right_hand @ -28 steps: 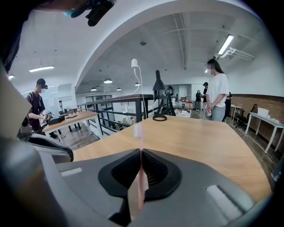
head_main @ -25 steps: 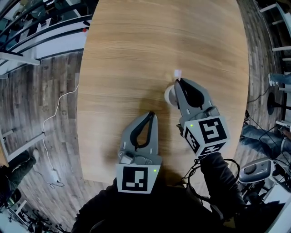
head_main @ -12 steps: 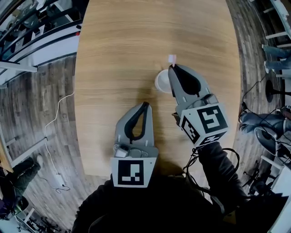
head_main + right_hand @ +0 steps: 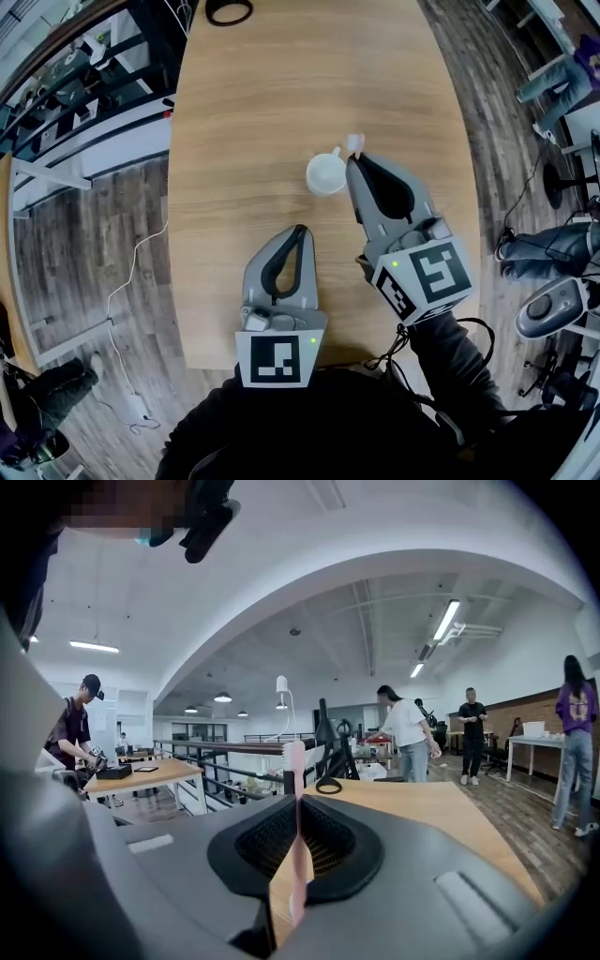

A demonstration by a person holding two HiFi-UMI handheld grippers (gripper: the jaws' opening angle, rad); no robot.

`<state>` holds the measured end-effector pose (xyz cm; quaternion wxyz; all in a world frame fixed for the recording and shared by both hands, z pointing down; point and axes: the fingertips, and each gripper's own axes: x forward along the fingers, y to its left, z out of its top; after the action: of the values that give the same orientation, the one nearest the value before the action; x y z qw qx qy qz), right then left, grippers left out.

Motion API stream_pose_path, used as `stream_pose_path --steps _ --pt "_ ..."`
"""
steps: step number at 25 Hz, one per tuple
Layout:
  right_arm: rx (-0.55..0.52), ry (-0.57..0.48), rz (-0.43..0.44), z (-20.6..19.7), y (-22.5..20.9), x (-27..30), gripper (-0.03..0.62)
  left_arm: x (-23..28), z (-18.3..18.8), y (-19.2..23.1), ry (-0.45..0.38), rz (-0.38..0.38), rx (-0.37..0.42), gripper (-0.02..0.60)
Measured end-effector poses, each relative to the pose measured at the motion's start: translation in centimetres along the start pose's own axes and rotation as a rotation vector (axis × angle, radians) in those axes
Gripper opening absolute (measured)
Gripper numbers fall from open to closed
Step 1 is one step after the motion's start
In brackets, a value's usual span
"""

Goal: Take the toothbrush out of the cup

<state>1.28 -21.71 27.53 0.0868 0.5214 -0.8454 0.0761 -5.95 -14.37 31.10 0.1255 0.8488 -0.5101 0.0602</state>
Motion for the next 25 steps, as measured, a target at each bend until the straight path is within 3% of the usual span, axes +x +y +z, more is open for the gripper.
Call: stream_pose_path --steps 11,25 --pt "0.012 -0.070 -0.020 1.7 3.2 -8.4 0.014 -3.2 2.8 -4.3 -0.061 -0.084 0.028 0.008" --pt "0.008 -0.102 -0.032 1.4 3.9 -10.6 0.014 -2.7 4.8 -5.1 -0.100 -0.098 0.047 0.008"
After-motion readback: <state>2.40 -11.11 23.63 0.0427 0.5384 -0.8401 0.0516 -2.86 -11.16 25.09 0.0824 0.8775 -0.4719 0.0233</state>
